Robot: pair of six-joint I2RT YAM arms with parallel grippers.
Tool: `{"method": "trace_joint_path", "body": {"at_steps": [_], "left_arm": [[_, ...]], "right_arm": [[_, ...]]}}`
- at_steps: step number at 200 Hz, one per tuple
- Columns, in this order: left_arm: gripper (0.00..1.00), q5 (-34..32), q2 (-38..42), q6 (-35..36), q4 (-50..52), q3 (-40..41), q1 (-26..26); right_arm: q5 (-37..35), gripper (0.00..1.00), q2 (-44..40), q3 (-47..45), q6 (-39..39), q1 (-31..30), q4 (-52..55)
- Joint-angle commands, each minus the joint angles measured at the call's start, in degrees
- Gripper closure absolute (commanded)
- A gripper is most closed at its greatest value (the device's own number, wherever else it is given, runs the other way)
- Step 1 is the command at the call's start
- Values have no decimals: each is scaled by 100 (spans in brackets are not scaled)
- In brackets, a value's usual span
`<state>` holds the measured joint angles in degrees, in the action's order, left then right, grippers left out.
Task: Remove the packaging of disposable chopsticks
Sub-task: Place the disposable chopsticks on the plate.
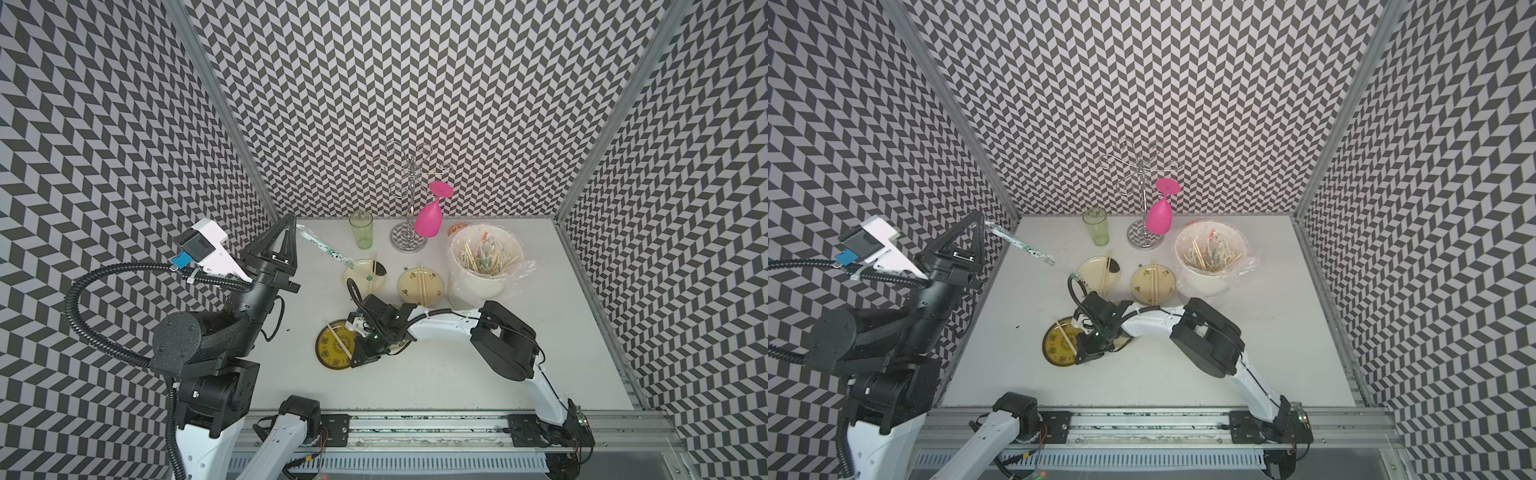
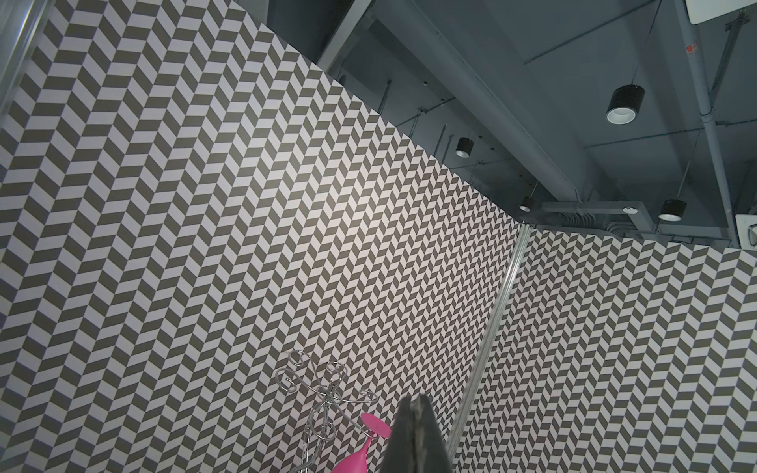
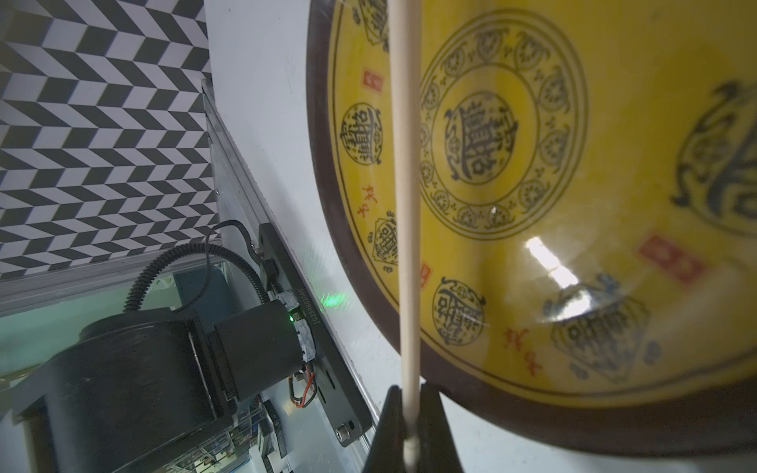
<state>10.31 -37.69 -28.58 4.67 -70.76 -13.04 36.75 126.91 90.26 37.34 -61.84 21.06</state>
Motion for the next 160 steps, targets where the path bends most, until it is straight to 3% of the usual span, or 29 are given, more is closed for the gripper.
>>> {"method": "trace_joint_path", "body": {"at_steps": [1, 79, 160], "left_arm": [[100, -108, 69, 89, 41, 1, -49], [100, -197, 85, 177, 32, 10, -129], [100, -181, 115, 133, -54, 115, -133]], "right_arm": [[-67, 96, 102, 128, 43, 16, -38], [-82, 96, 188, 361, -60, 84, 212], [6, 95, -263, -401, 8, 86, -2]]}}
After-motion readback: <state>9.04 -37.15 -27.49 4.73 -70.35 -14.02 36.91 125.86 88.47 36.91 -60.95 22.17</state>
